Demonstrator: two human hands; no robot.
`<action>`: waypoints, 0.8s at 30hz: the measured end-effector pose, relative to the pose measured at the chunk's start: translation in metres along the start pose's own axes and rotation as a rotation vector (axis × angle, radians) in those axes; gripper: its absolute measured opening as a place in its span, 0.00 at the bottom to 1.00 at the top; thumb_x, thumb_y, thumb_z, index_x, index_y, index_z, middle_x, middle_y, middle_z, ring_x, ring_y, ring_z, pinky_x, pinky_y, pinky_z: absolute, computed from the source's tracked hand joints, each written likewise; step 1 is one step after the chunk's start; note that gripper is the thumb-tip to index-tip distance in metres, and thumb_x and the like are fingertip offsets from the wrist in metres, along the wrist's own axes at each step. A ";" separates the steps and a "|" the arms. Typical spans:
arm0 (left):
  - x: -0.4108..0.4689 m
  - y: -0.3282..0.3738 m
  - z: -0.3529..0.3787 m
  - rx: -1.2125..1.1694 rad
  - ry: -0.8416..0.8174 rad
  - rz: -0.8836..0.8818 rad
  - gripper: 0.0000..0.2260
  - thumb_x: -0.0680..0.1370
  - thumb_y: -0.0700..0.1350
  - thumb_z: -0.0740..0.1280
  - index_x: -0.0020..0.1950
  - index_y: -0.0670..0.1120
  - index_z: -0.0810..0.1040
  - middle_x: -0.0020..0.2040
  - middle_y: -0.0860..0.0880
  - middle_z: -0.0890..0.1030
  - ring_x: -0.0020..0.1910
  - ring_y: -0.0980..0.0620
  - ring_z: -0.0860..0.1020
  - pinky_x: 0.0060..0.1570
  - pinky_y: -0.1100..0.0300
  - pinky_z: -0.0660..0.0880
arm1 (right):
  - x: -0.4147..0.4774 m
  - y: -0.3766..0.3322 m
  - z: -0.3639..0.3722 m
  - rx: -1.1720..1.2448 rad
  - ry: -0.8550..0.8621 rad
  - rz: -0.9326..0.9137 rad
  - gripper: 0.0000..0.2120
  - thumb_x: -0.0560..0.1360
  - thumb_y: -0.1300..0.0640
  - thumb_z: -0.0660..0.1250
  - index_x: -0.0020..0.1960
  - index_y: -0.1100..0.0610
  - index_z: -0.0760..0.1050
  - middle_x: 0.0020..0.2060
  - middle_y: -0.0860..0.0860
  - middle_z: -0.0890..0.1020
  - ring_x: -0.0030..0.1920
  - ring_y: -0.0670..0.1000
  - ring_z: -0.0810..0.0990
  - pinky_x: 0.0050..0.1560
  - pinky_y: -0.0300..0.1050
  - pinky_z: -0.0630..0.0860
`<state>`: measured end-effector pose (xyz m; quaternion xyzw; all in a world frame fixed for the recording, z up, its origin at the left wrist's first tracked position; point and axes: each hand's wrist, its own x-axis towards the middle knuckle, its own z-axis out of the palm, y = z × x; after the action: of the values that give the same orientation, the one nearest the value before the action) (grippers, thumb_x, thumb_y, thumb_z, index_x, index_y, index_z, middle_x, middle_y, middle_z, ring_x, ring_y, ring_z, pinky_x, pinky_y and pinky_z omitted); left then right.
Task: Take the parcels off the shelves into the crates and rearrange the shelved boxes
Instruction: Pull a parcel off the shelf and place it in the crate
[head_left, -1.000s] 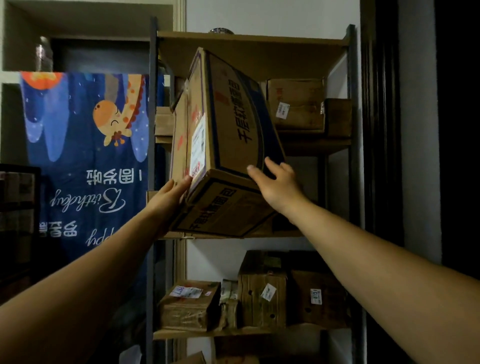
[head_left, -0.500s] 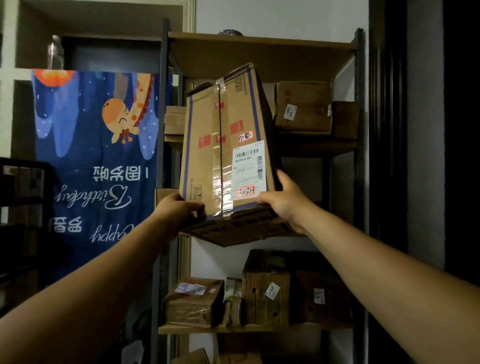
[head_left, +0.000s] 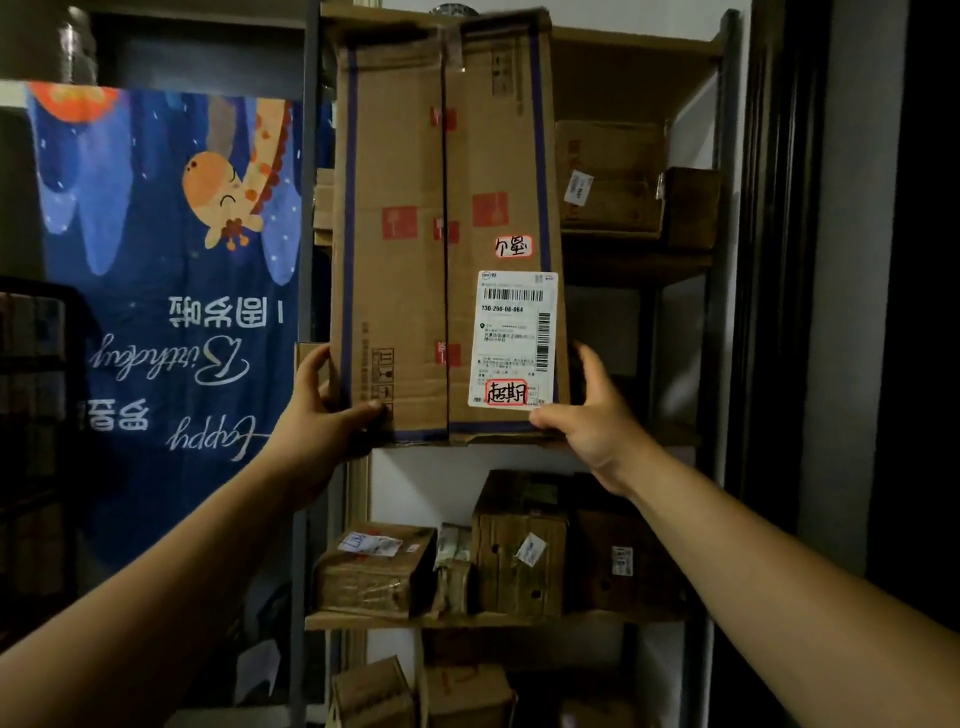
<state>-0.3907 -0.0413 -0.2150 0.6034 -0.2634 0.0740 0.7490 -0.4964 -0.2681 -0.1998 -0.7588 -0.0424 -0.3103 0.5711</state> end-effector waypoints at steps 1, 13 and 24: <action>-0.004 -0.002 -0.001 -0.008 0.002 0.012 0.35 0.75 0.31 0.64 0.73 0.60 0.56 0.58 0.46 0.78 0.55 0.43 0.79 0.49 0.42 0.78 | -0.002 0.002 0.000 0.012 -0.007 -0.005 0.44 0.72 0.70 0.67 0.77 0.47 0.47 0.60 0.50 0.75 0.61 0.53 0.74 0.61 0.57 0.74; -0.052 -0.025 -0.026 0.076 0.090 0.162 0.34 0.74 0.32 0.65 0.67 0.66 0.60 0.59 0.51 0.78 0.59 0.48 0.78 0.55 0.40 0.76 | -0.024 0.037 0.017 0.094 -0.135 -0.077 0.40 0.72 0.72 0.65 0.71 0.43 0.52 0.53 0.42 0.75 0.55 0.44 0.76 0.57 0.44 0.75; -0.117 -0.038 -0.170 0.235 0.322 0.114 0.33 0.74 0.32 0.66 0.67 0.63 0.60 0.56 0.53 0.78 0.58 0.48 0.78 0.53 0.44 0.76 | -0.052 0.064 0.166 0.206 -0.347 -0.049 0.37 0.72 0.71 0.66 0.67 0.40 0.56 0.61 0.45 0.73 0.58 0.44 0.76 0.51 0.35 0.76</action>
<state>-0.4223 0.1329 -0.3273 0.6510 -0.1636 0.2418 0.7007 -0.4414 -0.1264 -0.3067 -0.7371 -0.1902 -0.1828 0.6221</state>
